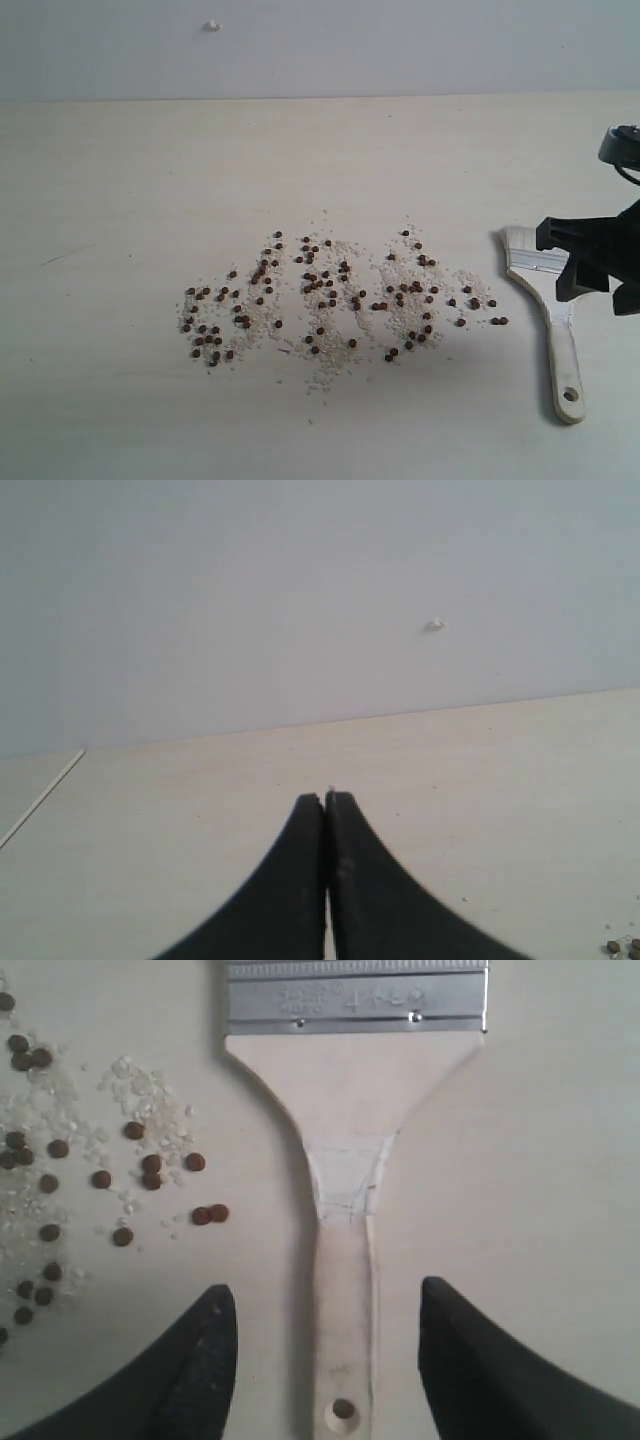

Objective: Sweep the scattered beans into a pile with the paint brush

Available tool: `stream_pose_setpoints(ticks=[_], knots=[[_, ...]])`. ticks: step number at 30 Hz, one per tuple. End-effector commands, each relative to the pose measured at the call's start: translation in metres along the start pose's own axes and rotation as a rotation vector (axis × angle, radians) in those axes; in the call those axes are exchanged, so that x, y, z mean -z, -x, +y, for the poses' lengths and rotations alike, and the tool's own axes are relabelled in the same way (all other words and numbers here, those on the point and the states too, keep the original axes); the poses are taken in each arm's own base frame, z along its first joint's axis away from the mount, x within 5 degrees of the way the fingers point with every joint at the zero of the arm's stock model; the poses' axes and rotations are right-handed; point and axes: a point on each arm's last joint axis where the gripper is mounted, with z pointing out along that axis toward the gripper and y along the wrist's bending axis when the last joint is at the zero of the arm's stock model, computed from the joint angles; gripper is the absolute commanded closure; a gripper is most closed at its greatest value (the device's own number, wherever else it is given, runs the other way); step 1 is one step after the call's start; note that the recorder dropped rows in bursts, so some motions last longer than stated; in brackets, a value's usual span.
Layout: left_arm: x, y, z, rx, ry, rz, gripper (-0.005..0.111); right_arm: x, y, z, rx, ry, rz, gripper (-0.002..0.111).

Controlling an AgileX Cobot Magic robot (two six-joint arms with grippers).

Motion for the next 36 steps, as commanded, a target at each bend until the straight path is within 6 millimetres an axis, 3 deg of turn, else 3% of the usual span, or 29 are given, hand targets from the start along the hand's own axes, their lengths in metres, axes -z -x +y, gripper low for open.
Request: stream_pose_setpoints(ticks=[1,8,14,25,36], knots=[[0.000,-0.001,0.000,0.008,0.001,0.001,0.107,-0.022,0.005,-0.004,0.010,-0.031,0.014,0.056],[0.000,-0.001,0.000,0.008,0.001,0.001,0.107,-0.060,0.012,-0.008,0.015,-0.058,0.023,0.056],[0.000,-0.001,0.000,0.008,0.001,0.001,0.107,-0.079,0.014,-0.010,0.033,-0.078,0.037,0.056],[0.000,-0.001,0.000,0.008,0.001,0.001,0.107,-0.073,0.031,-0.003,0.059,-0.118,0.179,0.056],[0.000,-0.001,0.000,0.008,0.001,0.001,0.107,-0.073,0.033,0.001,0.005,-0.084,0.193,0.057]])
